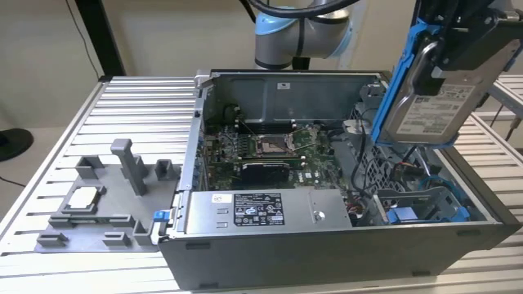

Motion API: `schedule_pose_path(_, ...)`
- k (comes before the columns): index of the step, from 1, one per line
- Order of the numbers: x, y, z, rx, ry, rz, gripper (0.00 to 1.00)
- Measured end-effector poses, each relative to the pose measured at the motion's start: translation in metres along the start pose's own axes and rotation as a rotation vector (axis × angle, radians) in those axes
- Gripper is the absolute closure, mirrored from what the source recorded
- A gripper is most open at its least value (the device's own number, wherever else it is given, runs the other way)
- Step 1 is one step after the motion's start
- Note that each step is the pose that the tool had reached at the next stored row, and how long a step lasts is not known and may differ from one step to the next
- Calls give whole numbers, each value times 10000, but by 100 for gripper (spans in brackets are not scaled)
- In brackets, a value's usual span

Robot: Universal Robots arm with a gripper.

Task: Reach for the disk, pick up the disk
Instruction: 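Pick up the disk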

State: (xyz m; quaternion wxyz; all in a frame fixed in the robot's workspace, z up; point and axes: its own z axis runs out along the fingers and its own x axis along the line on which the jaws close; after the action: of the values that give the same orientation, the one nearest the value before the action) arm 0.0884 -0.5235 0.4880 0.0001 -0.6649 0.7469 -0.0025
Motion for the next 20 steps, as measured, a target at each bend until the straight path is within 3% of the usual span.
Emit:
schedule_pose_path(6,230,-27,9,0,1,1,100)
schedule_pose_path(13,442,-51,31,0,1,0,100)
schedule_pose_path(20,517,-60,55,0,-1,0,100)
